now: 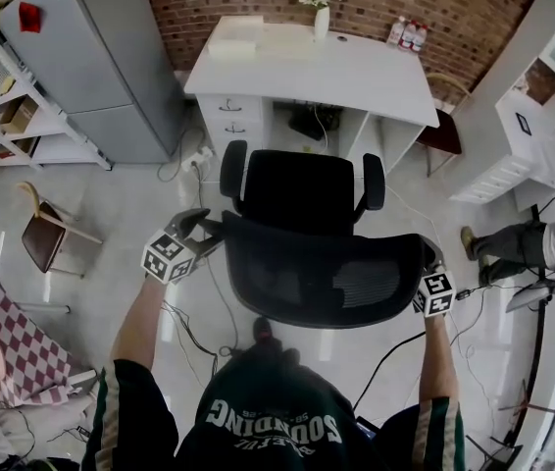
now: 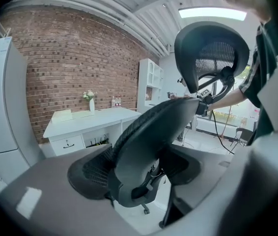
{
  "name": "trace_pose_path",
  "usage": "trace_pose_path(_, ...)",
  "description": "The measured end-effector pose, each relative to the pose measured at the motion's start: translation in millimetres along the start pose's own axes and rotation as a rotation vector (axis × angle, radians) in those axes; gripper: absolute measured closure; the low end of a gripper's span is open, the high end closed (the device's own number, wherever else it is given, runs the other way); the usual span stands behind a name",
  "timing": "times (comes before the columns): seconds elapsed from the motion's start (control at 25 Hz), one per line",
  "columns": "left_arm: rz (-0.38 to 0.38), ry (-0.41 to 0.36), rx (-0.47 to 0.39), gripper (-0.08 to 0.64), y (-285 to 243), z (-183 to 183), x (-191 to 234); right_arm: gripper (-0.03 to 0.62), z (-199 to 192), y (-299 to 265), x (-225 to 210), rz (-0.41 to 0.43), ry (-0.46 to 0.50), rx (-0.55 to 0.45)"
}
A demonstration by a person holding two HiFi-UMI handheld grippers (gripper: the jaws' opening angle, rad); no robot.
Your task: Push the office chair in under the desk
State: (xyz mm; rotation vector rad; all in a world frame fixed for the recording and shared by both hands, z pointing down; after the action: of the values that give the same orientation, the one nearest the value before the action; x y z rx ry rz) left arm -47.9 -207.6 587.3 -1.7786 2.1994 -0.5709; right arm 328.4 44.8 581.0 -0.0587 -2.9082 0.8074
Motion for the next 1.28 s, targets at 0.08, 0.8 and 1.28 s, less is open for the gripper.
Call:
trace_pose_path(0.08, -0.007, -0.005, 0.004, 0.256, -3, 2, 5, 0.311, 4, -6, -4, -0.01, -0.002, 0.008)
trace_pose_path(0.8, 0.001, 0.007, 0.001, 0.256, -58, 33, 69, 0.311, 31, -61, -47, -0.04, -0.004, -0.013)
trace_pose_path(1.28, -0.002, 0.015, -0.01, 0.256, -88, 51, 90, 0.316, 43, -88, -81, -0.049, 0.013, -0.018)
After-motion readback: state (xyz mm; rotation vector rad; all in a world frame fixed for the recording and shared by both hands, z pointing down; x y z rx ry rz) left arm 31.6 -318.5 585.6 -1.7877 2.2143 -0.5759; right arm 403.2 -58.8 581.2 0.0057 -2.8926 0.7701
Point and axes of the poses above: the fingertips, and each gripper's own axes: y backward along the fingers, x to its left, z out of its top, the point moved 1 cm from there along y, backward along the fingers, and after that the axes turned 2 degrees about z, right-handed, at the moved point
